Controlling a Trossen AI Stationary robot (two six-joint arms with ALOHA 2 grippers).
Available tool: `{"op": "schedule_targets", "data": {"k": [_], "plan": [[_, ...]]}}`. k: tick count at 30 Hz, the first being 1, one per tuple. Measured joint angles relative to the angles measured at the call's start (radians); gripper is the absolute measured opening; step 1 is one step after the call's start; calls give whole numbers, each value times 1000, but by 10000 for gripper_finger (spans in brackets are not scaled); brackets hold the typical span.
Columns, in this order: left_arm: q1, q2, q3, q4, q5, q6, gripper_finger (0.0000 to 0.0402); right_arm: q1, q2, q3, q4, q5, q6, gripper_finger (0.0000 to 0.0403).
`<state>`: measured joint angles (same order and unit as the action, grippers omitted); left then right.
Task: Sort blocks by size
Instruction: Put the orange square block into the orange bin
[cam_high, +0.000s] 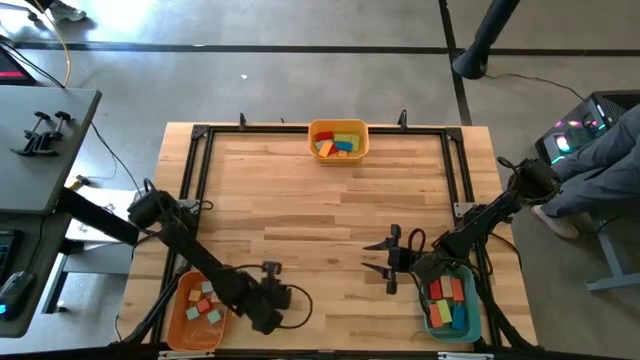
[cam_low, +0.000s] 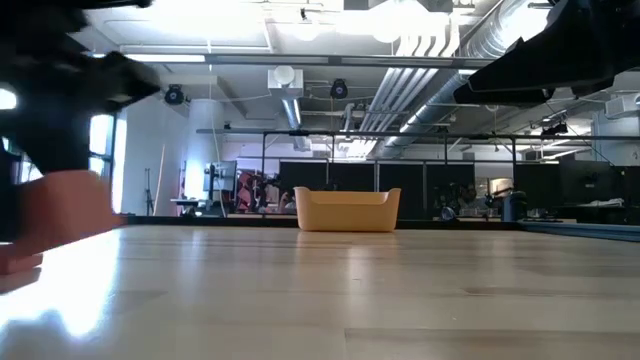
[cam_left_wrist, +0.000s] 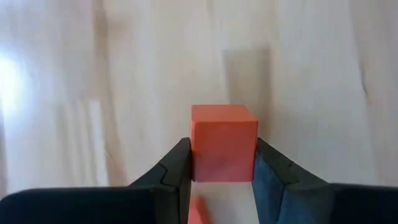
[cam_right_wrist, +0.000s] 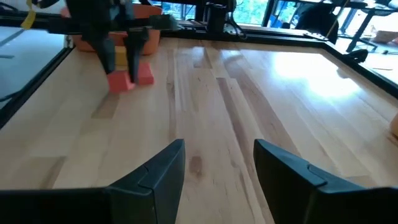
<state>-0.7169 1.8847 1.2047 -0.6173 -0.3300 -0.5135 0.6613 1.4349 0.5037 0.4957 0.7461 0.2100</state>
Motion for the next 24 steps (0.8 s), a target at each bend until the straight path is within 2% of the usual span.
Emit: {"op": "schedule_targets", "data": {"k": [3,5,7,10,13,17,20,24], "plan": [[45,-3,-44,139,-16,59,93,0,0,0,3,-26,-6,188],[78,-6,-111,300,-11,106,93,-3,0,0,10,-47,-15,188],[114,-6,-189,510,13,152,93,-9,0,0,11,-113,-58,188],[171,-6,-317,799,27,204,93,-20,17,1,6,-206,-246,188],[240,-6,-443,1096,13,226,93,-19,48,1,3,-239,-466,188],[315,-7,-550,1476,9,274,93,-38,86,1,70,-250,-640,188],[358,-7,-588,1646,21,326,93,-85,110,1,171,-246,-723,188],[412,-7,-590,1773,60,329,99,-145,117,20,226,-243,-838,188]]}}
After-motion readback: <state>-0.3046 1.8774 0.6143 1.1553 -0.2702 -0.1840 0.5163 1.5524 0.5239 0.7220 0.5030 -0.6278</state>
